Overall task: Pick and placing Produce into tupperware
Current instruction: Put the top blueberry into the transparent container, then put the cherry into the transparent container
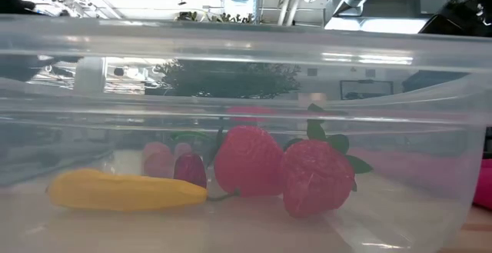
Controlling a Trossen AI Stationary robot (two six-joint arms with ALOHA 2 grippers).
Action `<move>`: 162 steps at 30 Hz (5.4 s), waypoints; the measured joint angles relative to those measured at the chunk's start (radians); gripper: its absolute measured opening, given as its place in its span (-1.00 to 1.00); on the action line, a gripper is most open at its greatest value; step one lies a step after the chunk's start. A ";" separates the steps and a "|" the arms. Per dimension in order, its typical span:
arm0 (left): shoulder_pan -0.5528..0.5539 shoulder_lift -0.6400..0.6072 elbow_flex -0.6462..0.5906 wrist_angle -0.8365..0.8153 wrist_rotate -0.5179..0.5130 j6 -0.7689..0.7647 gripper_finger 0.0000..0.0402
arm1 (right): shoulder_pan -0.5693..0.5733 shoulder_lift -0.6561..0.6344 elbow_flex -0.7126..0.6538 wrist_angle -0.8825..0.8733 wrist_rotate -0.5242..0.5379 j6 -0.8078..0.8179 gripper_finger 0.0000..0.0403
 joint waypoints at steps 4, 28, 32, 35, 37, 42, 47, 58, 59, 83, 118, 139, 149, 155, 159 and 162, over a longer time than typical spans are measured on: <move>0.064 0.000 0.000 0.002 0.002 0.079 -0.71 | -0.001 0.000 0.000 0.000 0.000 0.000 -0.67; 0.175 -0.001 -0.016 0.072 0.106 0.204 -0.44 | -0.001 0.000 0.000 -0.004 0.000 0.008 -0.67; 0.172 -0.001 -0.016 0.080 0.105 0.199 -0.44 | -0.001 0.000 0.000 -0.005 0.000 0.008 -0.67; 0.172 -0.001 -0.016 0.087 0.105 0.202 -0.44 | -0.001 0.000 0.000 -0.005 0.000 0.008 -0.67; 0.172 -0.001 -0.016 0.087 0.104 0.202 -0.44 | -0.001 0.000 0.000 -0.005 0.000 0.008 -0.67; 0.173 -0.001 -0.016 0.086 0.103 0.205 -0.44 | -0.001 0.000 0.000 -0.005 0.000 0.008 -0.67; 0.173 -0.001 -0.016 0.067 0.105 0.198 -0.44 | -0.001 0.000 0.000 -0.005 0.000 0.008 -0.67; 0.173 0.018 -0.017 0.075 0.109 0.206 -0.44 | -0.001 0.000 0.000 -0.005 0.000 0.009 -0.67; 0.173 0.024 -0.016 0.081 0.113 0.205 -0.44 | -0.001 0.000 0.000 -0.005 0.000 0.009 -0.67; 0.172 0.029 -0.014 0.092 0.100 0.235 -0.97 | -0.001 0.000 0.000 -0.008 0.000 0.009 -0.67; 0.046 0.033 0.195 0.080 0.026 0.255 -1.00 | -0.001 0.000 0.000 -0.008 0.000 0.016 -0.67; -0.032 0.188 0.216 0.779 0.161 0.399 -1.00 | -0.001 0.000 0.000 -0.016 0.000 0.017 -0.67; -0.013 0.239 0.230 0.814 0.152 0.401 -1.00 | -0.001 0.000 0.000 -0.016 0.001 0.025 -0.67; -0.012 0.237 0.230 0.777 0.126 0.371 -0.95 | -0.001 0.000 0.000 -0.018 0.004 0.026 -0.67; -0.012 0.237 0.230 0.758 0.104 0.370 -0.78 | -0.001 0.000 0.000 -0.026 0.004 0.027 -0.67; -0.011 0.237 0.230 0.754 0.100 0.418 -0.64 | -0.001 0.000 0.000 -0.026 0.004 0.028 -0.67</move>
